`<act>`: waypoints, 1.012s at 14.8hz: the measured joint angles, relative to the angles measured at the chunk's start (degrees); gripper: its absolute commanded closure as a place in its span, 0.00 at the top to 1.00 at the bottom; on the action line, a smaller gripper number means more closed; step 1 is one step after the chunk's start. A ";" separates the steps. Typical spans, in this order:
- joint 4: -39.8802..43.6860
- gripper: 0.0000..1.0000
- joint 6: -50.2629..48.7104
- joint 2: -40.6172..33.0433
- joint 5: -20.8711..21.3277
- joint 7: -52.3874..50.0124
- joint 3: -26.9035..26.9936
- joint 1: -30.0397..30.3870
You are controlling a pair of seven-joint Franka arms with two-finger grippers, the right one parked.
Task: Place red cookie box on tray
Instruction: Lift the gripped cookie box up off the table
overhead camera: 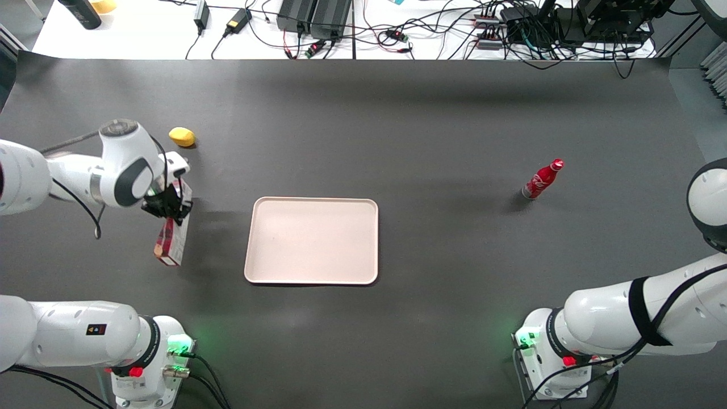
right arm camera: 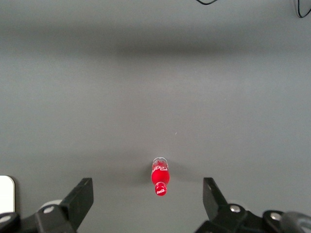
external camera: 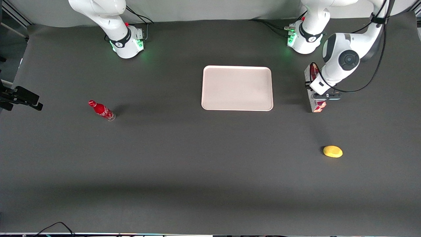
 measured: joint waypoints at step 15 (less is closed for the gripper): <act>33.46 0.00 -46.62 -15.71 -7.12 0.00 -3.78 -1.49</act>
